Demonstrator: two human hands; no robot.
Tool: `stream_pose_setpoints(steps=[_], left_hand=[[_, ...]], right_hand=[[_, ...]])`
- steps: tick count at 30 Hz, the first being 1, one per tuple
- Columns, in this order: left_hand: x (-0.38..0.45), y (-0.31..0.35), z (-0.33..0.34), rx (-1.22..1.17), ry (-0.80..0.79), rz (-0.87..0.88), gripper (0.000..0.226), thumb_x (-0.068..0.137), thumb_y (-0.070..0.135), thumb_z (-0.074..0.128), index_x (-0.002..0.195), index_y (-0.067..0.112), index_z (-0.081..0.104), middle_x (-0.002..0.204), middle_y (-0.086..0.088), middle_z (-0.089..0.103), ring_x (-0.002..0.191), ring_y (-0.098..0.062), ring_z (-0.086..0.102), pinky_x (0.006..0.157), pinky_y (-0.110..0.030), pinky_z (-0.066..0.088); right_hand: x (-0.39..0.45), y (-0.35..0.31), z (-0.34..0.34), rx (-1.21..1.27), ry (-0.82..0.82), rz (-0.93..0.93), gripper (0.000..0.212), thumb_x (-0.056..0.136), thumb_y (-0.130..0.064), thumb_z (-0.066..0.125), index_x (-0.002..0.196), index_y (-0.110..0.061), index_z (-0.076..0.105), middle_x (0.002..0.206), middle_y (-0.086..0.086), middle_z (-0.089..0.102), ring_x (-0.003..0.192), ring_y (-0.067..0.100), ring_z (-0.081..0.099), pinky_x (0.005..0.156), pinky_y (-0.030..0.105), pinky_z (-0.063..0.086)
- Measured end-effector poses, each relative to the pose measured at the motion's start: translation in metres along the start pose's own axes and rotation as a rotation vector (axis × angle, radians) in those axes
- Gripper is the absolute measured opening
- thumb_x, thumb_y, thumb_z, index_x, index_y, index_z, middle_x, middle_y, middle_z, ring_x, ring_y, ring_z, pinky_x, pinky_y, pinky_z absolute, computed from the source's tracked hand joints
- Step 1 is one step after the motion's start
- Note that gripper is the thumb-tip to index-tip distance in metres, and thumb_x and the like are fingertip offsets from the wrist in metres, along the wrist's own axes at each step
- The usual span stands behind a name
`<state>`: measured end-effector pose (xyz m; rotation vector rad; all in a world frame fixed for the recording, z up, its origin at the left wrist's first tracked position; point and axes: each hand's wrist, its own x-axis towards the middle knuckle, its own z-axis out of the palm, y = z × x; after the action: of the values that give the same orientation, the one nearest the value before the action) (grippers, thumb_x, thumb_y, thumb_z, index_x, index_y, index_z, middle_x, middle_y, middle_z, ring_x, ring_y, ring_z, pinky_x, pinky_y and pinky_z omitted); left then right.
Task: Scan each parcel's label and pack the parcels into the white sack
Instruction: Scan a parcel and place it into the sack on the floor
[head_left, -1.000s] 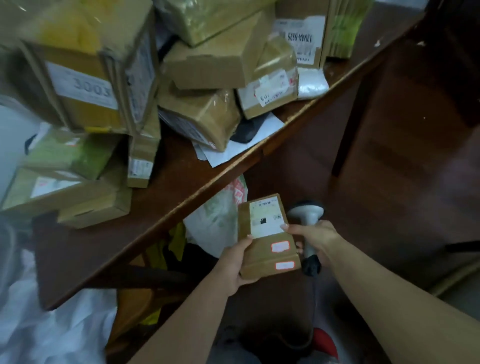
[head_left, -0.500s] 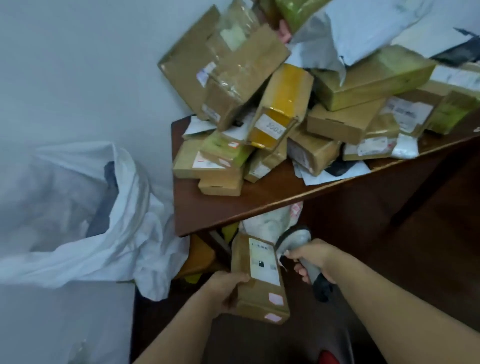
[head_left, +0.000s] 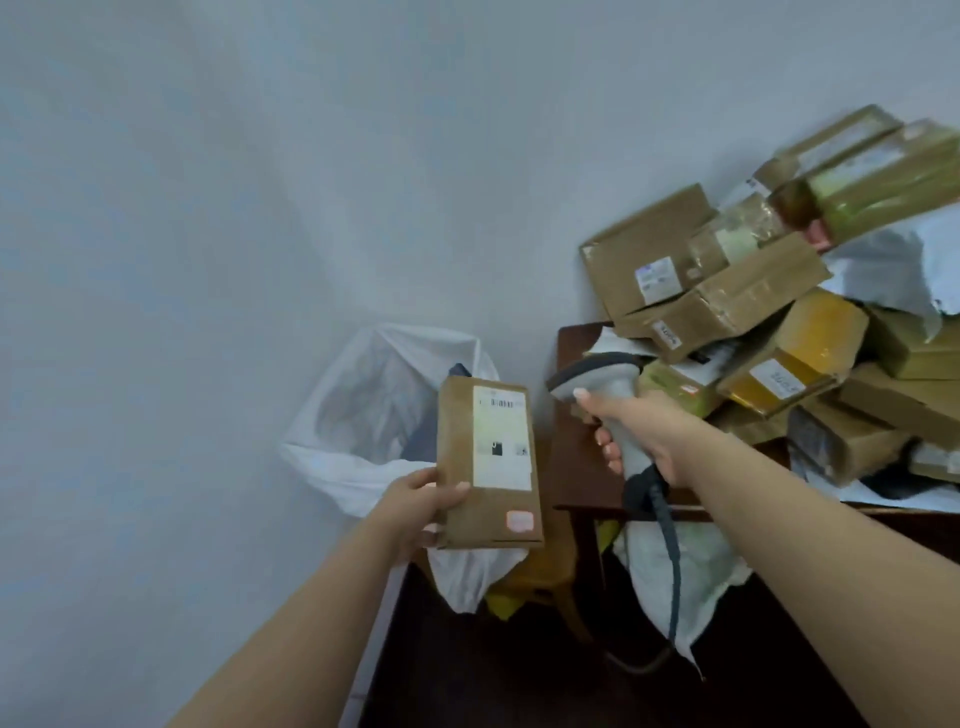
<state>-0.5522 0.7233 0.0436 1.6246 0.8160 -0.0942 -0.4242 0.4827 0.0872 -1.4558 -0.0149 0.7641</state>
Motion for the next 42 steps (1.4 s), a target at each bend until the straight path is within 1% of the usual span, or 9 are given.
stream_pose_setpoints(steps=[3,9,12,18,22,29,34,40,42], left_hand=[[-0.013,0.018,-0.004,-0.062,0.104,0.127,0.046,0.084,0.018,0.075,0.127,0.021,0.059,0.108,-0.003,0.07,0.09,-0.02,0.067,0.066,-0.034,0.055],[-0.029,0.041,-0.004,-0.134,0.146,0.244,0.061,0.085,0.015,0.074,0.14,0.018,0.047,0.101,0.007,0.066,0.087,-0.014,0.066,0.072,-0.034,0.056],[-0.031,0.047,-0.005,-0.167,0.142,0.253,0.058,0.085,0.016,0.075,0.137,0.02,0.05,0.101,0.009,0.066,0.092,-0.015,0.066,0.082,-0.04,0.057],[-0.031,0.058,-0.008,-0.222,0.11,0.276,0.057,0.087,0.014,0.072,0.139,0.018,0.049,0.103,0.003,0.068,0.091,-0.017,0.067,0.07,-0.035,0.057],[-0.025,0.06,-0.015,-0.223,0.112,0.286,0.053,0.087,0.014,0.072,0.136,0.019,0.052,0.11,-0.001,0.068,0.097,-0.02,0.068,0.083,-0.043,0.058],[-0.016,0.056,-0.029,-0.22,0.117,0.283,0.037,0.088,0.011,0.07,0.121,0.022,0.058,0.102,0.002,0.068,0.087,-0.017,0.068,0.061,-0.031,0.055],[0.003,0.056,-0.035,-0.211,0.128,0.253,0.033,0.089,0.012,0.069,0.118,0.023,0.058,0.1,0.003,0.068,0.083,-0.016,0.067,0.057,-0.028,0.053],[0.049,0.064,-0.041,-0.224,0.234,0.198,0.053,0.089,0.013,0.07,0.138,0.013,0.05,0.123,-0.009,0.063,0.089,-0.023,0.066,0.058,-0.033,0.057],[0.07,0.067,-0.046,-0.214,0.351,0.186,0.058,0.09,0.014,0.068,0.142,0.01,0.044,0.131,-0.013,0.058,0.1,-0.031,0.064,0.075,-0.04,0.058]], right_hand=[[-0.018,-0.038,0.012,0.027,0.011,-0.088,0.033,0.09,-0.038,0.069,0.088,-0.008,0.055,0.053,0.002,0.047,0.041,0.013,0.041,0.04,0.024,0.04],[-0.054,-0.079,0.021,-0.029,0.021,-0.212,0.038,0.089,-0.039,0.07,0.097,-0.004,0.058,0.054,0.002,0.048,0.038,0.011,0.042,0.036,0.022,0.04],[-0.068,-0.09,0.024,-0.064,0.023,-0.23,0.036,0.089,-0.038,0.07,0.097,-0.006,0.057,0.057,0.002,0.049,0.04,0.011,0.042,0.037,0.022,0.04],[-0.08,-0.101,0.028,-0.075,0.05,-0.267,0.034,0.09,-0.036,0.07,0.092,-0.006,0.054,0.056,0.003,0.048,0.041,0.013,0.041,0.038,0.023,0.039],[-0.081,-0.104,0.034,-0.095,0.05,-0.286,0.034,0.089,-0.036,0.071,0.092,-0.006,0.054,0.056,0.003,0.048,0.041,0.013,0.041,0.04,0.024,0.039],[-0.068,-0.106,0.043,-0.111,0.054,-0.298,0.035,0.09,-0.035,0.07,0.095,-0.004,0.056,0.055,0.003,0.049,0.041,0.013,0.042,0.04,0.024,0.039],[-0.049,-0.107,0.046,-0.13,0.048,-0.286,0.035,0.09,-0.036,0.07,0.097,-0.003,0.057,0.056,0.003,0.05,0.042,0.013,0.042,0.04,0.023,0.04],[0.003,-0.121,0.04,-0.158,0.029,-0.267,0.038,0.09,-0.038,0.069,0.097,-0.003,0.057,0.057,0.005,0.051,0.044,0.014,0.042,0.041,0.025,0.041],[0.026,-0.127,0.037,-0.179,0.017,-0.254,0.038,0.091,-0.038,0.068,0.097,-0.003,0.056,0.059,0.006,0.05,0.043,0.014,0.042,0.04,0.024,0.041]])
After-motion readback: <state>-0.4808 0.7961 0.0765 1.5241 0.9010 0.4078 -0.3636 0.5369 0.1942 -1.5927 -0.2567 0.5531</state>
